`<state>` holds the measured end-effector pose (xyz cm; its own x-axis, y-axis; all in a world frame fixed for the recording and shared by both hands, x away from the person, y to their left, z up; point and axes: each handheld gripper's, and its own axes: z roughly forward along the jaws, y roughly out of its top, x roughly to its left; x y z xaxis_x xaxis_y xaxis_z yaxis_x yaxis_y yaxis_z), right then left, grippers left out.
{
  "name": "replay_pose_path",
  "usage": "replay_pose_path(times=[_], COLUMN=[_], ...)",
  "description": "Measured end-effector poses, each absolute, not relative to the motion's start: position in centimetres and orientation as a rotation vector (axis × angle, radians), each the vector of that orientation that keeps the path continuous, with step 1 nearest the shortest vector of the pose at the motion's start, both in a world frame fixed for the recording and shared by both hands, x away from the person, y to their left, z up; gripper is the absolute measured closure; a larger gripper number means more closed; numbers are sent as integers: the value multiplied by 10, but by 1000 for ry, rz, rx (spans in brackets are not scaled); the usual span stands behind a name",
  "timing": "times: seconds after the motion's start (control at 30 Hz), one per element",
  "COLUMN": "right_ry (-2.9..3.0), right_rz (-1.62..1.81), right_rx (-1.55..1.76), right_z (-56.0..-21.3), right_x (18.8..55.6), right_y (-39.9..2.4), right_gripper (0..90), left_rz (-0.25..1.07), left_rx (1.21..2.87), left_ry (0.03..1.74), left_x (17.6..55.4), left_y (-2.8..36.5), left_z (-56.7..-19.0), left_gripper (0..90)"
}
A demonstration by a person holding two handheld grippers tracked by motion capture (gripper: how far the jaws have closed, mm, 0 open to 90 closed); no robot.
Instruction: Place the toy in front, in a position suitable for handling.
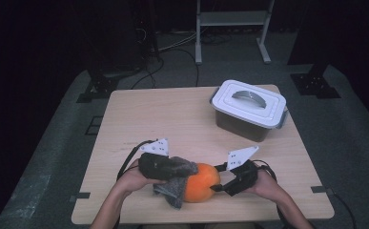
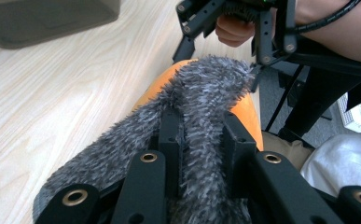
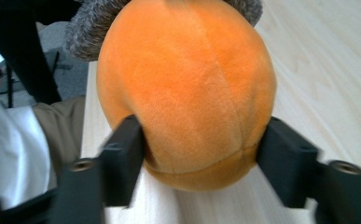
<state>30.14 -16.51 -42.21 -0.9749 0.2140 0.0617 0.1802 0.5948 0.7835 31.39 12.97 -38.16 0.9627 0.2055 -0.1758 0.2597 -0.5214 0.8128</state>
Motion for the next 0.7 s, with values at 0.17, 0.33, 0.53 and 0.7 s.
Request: replay_pose_path(times=[0.17,0.33,0.53,0.7], right_ry=[2765,2758,2700,2695], right_rz=[1311,1260,1415,1337], right_rx=[362,331,359,321], right_z=[-416,-408,-398,-410], right_x=[300,298,297,296], right_y=[-164,-161,-164,-154], right_gripper=[250,236,237,409], left_rz=[-65,-54,-64,-50], left_rx=[2147,2163,2165,2179], left_ry=[314,304,293,290], left_x=[317,318,322,324], left_y=[120,111,101,102], left_z=[-380,-378,-377,-377], left_gripper=[732,733,732,732])
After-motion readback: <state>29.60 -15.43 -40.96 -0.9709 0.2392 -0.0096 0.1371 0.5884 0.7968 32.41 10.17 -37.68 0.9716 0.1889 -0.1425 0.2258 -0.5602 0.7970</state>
